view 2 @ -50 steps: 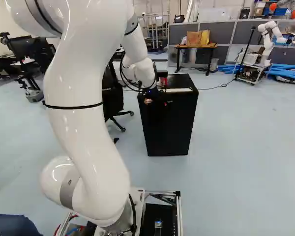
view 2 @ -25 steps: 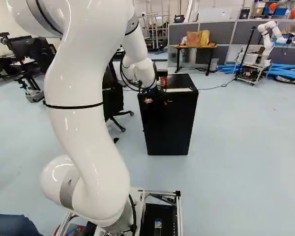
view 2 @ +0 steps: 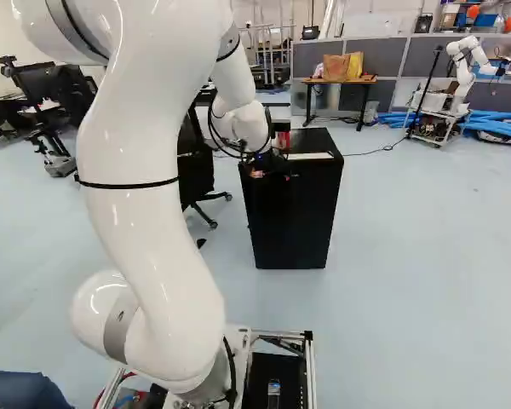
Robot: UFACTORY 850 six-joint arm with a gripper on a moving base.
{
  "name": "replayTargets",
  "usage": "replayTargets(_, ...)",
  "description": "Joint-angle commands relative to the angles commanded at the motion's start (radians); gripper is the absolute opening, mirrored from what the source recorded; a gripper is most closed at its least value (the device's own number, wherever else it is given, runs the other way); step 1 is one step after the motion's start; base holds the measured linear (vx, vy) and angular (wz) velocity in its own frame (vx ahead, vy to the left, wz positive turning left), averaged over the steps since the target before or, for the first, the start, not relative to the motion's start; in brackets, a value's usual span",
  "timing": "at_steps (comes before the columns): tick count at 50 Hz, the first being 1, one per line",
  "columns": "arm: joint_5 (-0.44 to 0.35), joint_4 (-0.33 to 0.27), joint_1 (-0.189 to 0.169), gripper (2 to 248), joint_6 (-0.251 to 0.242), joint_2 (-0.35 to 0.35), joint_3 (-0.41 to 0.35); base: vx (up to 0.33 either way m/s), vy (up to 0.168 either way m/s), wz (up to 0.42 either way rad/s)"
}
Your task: Grab a drink from the fridge
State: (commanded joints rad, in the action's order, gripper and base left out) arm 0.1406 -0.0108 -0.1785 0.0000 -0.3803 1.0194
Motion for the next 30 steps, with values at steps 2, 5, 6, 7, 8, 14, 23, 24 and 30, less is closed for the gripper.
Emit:
replayTargets(2, 0.000, 0.000, 0.000, 247, 0.000, 0.005, -0.006, 0.000, 0.000, 0.000)
replayTargets(5, 0.000, 0.000, 0.000, 247, 0.000, 0.015, -0.019, 0.000, 0.000, 0.000)
replayTargets(6, 0.000, 0.000, 0.000, 247, 0.000, 0.018, -0.023, 0.000, 0.000, 0.000)
replayTargets(7, 0.000, 0.000, 0.000, 247, 0.000, 0.022, -0.028, 0.000, 0.000, 0.000)
replayTargets(8, 0.000, 0.000, 0.000, 247, 0.000, 0.026, -0.033, 0.000, 0.000, 0.000)
replayTargets(14, 0.000, 0.000, 0.001, 247, 0.000, 0.050, -0.064, 0.000, 0.000, 0.000)
replayTargets(23, -0.015, 0.000, 0.002, 247, 0.000, 0.087, -0.111, 0.000, 0.000, 0.000)
replayTargets(24, -0.018, 0.000, 0.002, 247, 0.000, 0.091, -0.116, 0.000, 0.000, 0.000)
replayTargets(30, -0.048, 0.000, 0.003, 247, 0.000, 0.117, -0.148, 0.000, 0.000, 0.000)
